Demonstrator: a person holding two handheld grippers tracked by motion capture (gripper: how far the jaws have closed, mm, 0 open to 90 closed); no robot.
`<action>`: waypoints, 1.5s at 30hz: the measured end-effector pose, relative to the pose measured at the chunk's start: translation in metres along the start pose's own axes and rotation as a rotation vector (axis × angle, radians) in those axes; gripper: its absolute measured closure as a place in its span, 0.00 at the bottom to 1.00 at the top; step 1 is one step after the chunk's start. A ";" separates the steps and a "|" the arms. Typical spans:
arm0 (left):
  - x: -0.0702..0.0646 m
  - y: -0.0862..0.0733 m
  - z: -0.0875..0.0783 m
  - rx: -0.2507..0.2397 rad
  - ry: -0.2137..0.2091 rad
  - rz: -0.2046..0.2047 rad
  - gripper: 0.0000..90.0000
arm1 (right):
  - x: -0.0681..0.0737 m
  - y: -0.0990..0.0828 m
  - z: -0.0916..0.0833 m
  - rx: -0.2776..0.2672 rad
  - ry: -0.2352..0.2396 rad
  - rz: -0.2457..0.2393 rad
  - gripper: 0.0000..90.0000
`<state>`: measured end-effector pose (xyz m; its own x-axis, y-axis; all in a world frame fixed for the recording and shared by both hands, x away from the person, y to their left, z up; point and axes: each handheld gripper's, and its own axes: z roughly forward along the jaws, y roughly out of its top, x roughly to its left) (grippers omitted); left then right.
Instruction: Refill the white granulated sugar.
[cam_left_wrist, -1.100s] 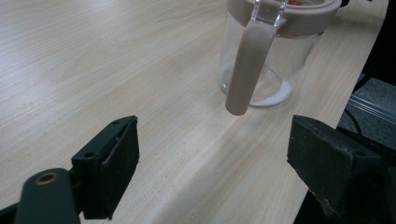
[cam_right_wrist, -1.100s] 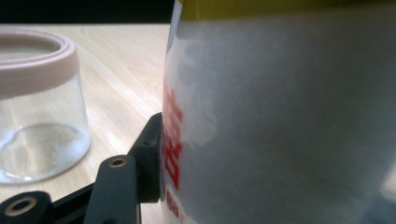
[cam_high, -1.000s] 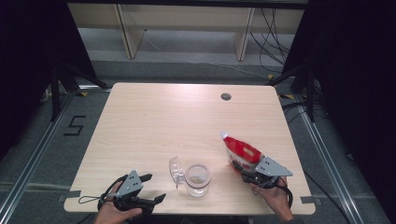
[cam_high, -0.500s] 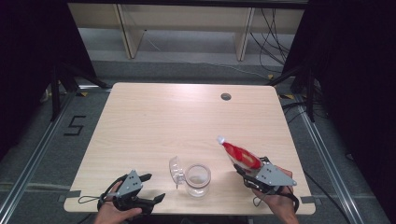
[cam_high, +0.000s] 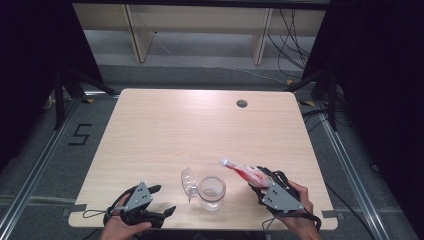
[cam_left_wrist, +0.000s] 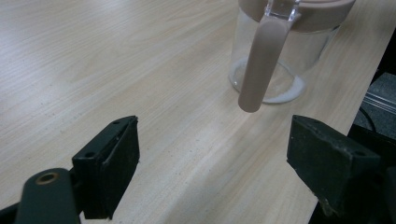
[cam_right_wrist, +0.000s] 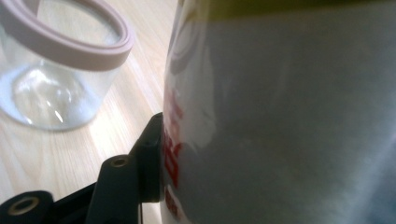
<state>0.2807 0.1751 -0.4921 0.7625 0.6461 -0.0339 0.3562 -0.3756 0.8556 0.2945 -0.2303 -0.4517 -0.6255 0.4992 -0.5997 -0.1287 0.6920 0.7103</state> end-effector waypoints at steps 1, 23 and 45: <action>0.000 0.000 0.000 -0.001 -0.002 -0.013 0.19 | 0.002 0.003 -0.001 0.015 -0.009 -0.049 0.52; 0.000 0.001 -0.002 -0.008 -0.012 -0.008 0.18 | 0.014 0.018 -0.002 0.089 -0.055 -0.311 0.53; 0.000 0.001 -0.001 -0.009 -0.018 0.011 0.18 | 0.025 0.031 -0.006 0.218 -0.061 -0.522 0.53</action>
<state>0.2808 0.1754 -0.4912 0.7757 0.6302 -0.0336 0.3431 -0.3765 0.8606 0.2707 -0.1995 -0.4429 -0.4747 0.0868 -0.8759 -0.2431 0.9435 0.2253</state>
